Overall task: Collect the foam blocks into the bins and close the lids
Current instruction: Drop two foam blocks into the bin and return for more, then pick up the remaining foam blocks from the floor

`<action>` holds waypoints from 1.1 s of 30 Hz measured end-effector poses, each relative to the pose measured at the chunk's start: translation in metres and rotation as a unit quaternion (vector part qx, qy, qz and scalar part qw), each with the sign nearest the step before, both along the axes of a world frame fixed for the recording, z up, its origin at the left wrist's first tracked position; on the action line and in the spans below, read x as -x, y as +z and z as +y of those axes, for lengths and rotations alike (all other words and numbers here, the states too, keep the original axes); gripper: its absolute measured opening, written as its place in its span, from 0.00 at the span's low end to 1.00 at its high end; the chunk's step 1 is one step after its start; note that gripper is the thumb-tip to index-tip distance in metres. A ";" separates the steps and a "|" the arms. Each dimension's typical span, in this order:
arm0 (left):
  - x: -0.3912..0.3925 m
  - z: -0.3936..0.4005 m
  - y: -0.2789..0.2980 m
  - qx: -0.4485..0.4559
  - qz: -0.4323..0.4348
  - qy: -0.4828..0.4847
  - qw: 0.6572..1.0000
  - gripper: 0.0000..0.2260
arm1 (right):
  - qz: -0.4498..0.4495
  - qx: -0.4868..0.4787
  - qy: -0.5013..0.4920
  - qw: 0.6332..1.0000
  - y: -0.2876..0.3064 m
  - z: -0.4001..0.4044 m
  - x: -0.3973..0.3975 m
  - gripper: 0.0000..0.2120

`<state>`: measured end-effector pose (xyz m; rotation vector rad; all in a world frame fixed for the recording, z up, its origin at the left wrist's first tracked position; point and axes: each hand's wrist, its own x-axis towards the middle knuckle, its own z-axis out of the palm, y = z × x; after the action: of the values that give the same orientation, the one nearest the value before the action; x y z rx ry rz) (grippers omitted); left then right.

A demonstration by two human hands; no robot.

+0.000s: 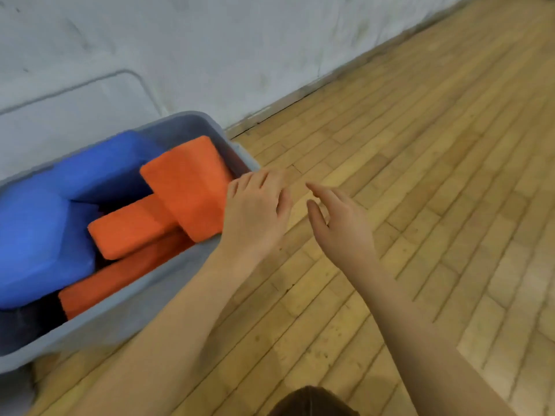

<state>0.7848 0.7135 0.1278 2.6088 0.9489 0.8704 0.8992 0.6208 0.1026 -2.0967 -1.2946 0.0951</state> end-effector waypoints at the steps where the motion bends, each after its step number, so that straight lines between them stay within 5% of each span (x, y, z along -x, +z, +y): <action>1: -0.023 -0.015 0.004 0.013 0.005 -0.039 0.999 0.14 | 0.005 0.006 -0.037 0.999 0.002 -0.027 -0.015 0.17; 7: -0.156 -0.155 -0.008 0.063 0.092 -0.303 0.946 0.17 | 0.016 0.028 -0.293 0.956 -0.001 -0.225 -0.087 0.15; 13: -0.194 -0.375 -0.041 0.077 0.126 -0.530 0.835 0.17 | 0.011 0.072 -0.542 0.837 -0.022 -0.448 -0.045 0.13; 25: -0.052 -0.804 -0.098 -0.009 0.161 -0.790 0.592 0.18 | 0.002 0.089 -0.809 0.581 -0.099 -0.825 0.197 0.15; 28: -0.006 -0.877 -0.129 -0.003 0.195 -0.808 0.556 0.19 | 0.006 0.134 -0.843 0.521 -0.126 -0.884 0.253 0.19; 33: 0.051 -0.951 -0.187 -0.017 0.276 -0.798 0.536 0.21 | 0.157 0.188 -0.852 0.463 -0.178 -0.948 0.315 0.28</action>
<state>0.7337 -0.2379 -0.0592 2.2992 -1.4297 -0.4864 0.5838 -0.3274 -0.0752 -2.4957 1.5061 -0.1355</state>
